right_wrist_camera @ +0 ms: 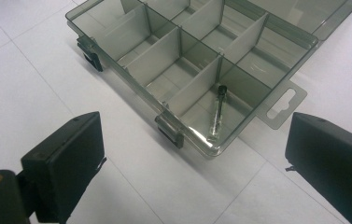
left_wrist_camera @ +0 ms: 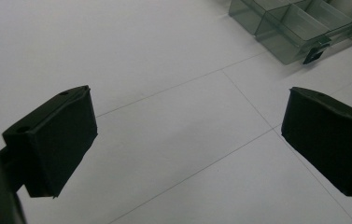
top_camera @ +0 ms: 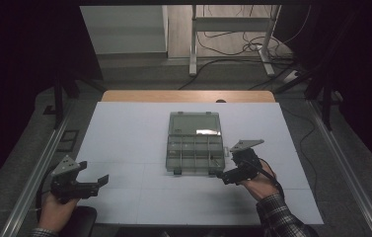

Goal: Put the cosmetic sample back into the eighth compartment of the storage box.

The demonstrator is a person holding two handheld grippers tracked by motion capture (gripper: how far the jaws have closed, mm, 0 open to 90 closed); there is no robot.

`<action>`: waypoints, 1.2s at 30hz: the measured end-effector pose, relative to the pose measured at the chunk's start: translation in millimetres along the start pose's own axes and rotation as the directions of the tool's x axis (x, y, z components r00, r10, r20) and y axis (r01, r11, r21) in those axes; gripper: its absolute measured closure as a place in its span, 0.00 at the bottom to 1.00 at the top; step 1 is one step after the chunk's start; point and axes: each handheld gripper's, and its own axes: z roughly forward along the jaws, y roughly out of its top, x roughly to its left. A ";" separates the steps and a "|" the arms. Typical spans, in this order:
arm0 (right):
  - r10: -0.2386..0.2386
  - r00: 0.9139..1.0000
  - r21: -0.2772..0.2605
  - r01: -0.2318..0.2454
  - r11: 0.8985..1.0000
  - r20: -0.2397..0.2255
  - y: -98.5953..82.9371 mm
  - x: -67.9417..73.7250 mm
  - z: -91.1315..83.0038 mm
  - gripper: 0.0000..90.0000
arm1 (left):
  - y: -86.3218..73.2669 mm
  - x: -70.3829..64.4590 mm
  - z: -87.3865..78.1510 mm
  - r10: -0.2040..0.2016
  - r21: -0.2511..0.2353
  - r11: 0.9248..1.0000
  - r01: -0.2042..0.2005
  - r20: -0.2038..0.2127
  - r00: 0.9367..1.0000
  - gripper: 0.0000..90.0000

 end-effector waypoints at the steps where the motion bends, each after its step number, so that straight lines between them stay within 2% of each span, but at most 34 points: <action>1: 0.001 1.000 0.000 -0.001 1.000 0.001 -0.6 0.4 -0.3 0.04 | 0.0 0.1 0.0 0.000 0.000 1.000 0.000 0.000 1.000 0.04; 9: -0.007 1.000 -0.014 0.007 1.000 0.010 -7.1 -0.5 -6.3 0.03 | 0.0 0.2 0.1 -0.002 0.000 1.000 0.002 0.001 1.000 0.04; 36: 0.022 0.999 -0.043 -0.020 0.999 0.050 -27.3 -4.5 -27.4 0.01 | 0.0 0.7 0.0 -0.006 -0.002 1.000 0.006 0.003 1.000 0.04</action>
